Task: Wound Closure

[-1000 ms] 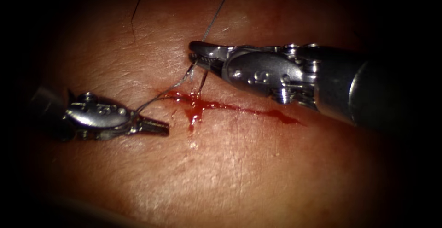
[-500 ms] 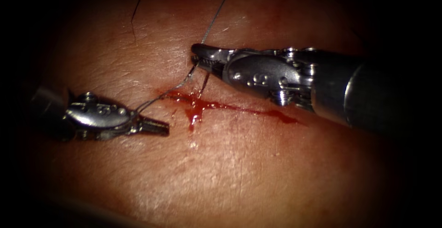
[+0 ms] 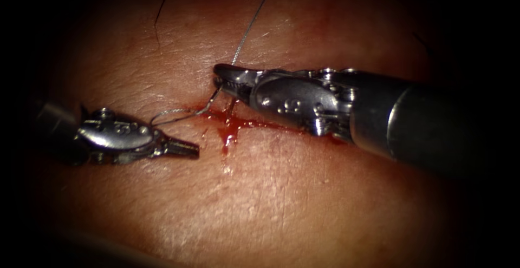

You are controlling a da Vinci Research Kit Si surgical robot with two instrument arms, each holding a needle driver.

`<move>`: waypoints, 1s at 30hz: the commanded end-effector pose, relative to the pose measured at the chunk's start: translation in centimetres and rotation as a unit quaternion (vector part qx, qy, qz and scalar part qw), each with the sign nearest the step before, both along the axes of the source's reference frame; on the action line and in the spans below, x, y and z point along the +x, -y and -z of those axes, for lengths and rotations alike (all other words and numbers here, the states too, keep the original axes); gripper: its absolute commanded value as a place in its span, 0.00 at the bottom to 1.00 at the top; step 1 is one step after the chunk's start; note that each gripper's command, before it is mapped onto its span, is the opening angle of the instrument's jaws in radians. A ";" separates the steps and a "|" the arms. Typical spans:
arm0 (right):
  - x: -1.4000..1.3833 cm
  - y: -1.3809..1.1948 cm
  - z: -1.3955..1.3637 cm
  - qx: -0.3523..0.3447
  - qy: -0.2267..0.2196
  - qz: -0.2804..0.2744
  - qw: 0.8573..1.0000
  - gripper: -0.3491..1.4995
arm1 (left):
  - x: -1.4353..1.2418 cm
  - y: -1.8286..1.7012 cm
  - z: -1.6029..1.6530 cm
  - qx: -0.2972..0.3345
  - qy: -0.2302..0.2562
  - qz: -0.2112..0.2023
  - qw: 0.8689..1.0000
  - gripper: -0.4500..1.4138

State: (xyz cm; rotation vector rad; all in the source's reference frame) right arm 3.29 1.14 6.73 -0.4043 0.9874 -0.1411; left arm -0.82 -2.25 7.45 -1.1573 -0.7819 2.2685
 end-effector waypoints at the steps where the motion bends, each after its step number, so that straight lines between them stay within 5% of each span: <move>1: 0.07 0.03 -0.07 0.003 -0.001 0.000 1.000 0.00 | 0.01 0.10 -0.04 0.002 0.000 -0.001 1.000 0.21; 21: 0.18 0.04 0.09 0.076 -0.060 -0.039 0.995 0.00 | -0.04 0.14 -0.08 0.000 -0.002 0.000 1.000 0.20; 30: 0.07 0.04 0.05 0.117 -0.087 -0.111 0.983 0.00 | -0.06 0.16 -0.08 -0.001 -0.002 0.001 1.000 0.20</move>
